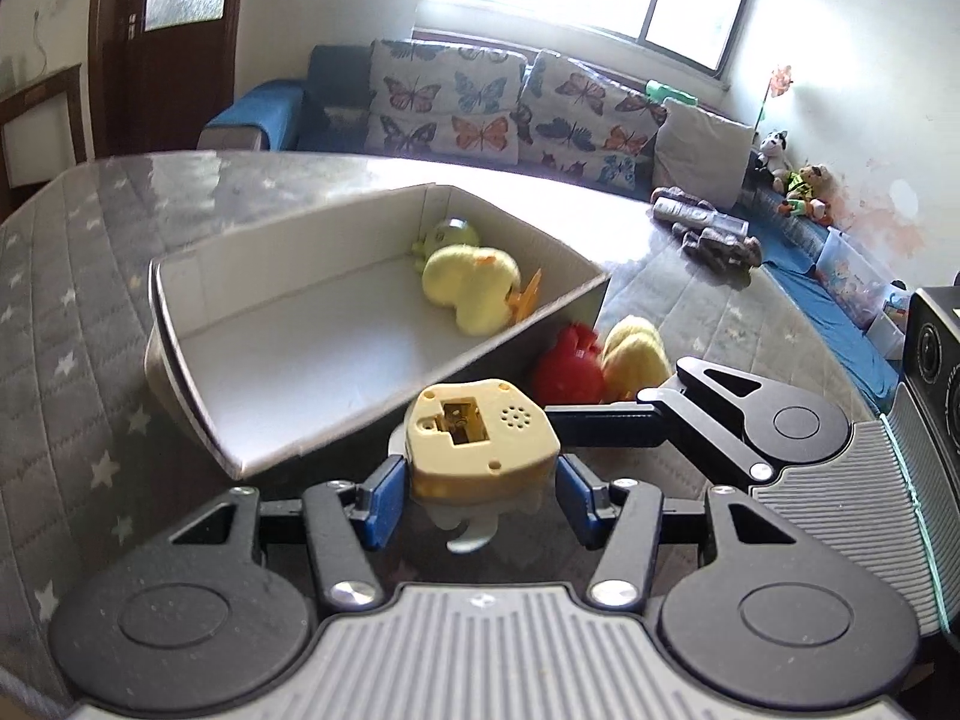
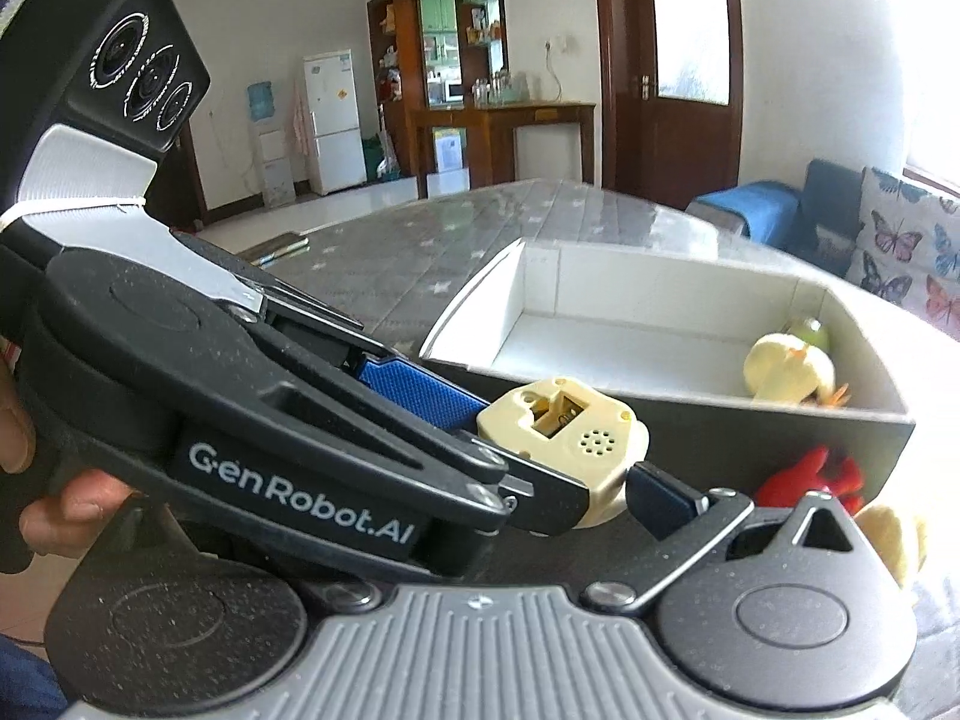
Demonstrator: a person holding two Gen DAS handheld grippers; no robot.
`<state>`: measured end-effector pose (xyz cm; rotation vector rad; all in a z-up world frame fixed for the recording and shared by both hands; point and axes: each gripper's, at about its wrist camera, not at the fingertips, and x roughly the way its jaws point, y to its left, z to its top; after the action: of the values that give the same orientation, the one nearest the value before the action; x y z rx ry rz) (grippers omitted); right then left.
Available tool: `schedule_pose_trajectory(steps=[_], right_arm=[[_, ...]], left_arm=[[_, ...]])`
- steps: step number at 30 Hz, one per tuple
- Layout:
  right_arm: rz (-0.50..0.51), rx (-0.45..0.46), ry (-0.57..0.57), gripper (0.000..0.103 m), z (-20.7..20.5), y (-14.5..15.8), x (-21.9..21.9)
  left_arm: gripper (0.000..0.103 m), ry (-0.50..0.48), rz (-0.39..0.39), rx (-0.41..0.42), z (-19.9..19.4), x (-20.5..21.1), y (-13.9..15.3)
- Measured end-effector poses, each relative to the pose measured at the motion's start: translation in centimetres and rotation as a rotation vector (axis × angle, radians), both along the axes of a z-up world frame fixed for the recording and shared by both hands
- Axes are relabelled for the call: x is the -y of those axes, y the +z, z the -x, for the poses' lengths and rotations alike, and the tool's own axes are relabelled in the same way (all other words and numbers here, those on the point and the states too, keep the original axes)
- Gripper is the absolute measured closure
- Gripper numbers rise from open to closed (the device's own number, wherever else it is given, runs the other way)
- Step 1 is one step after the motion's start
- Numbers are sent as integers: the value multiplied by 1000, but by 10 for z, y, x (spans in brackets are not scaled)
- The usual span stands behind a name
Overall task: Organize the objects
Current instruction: 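Lift the cream toy with the left tool over the box wall, then lower the cream toy into the box with the left tool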
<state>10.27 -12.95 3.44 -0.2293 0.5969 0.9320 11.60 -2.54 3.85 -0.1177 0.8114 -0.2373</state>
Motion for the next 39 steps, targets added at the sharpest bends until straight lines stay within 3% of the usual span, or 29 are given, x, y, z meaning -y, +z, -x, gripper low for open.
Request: schedule_pose_trajectory(steps=[12,34,39], right_arm=[[-11,54,-44,0,-36,27,6],[-26,38,-57,0,-85,36,-7],[-24,-1,-53,0,-109,28,-15]], left_arm=[[0,-25,-1,58,-39,7,23],[0,-2,19,43,-97,-10,24],[0,-1,23,-6,-120,-18,11]])
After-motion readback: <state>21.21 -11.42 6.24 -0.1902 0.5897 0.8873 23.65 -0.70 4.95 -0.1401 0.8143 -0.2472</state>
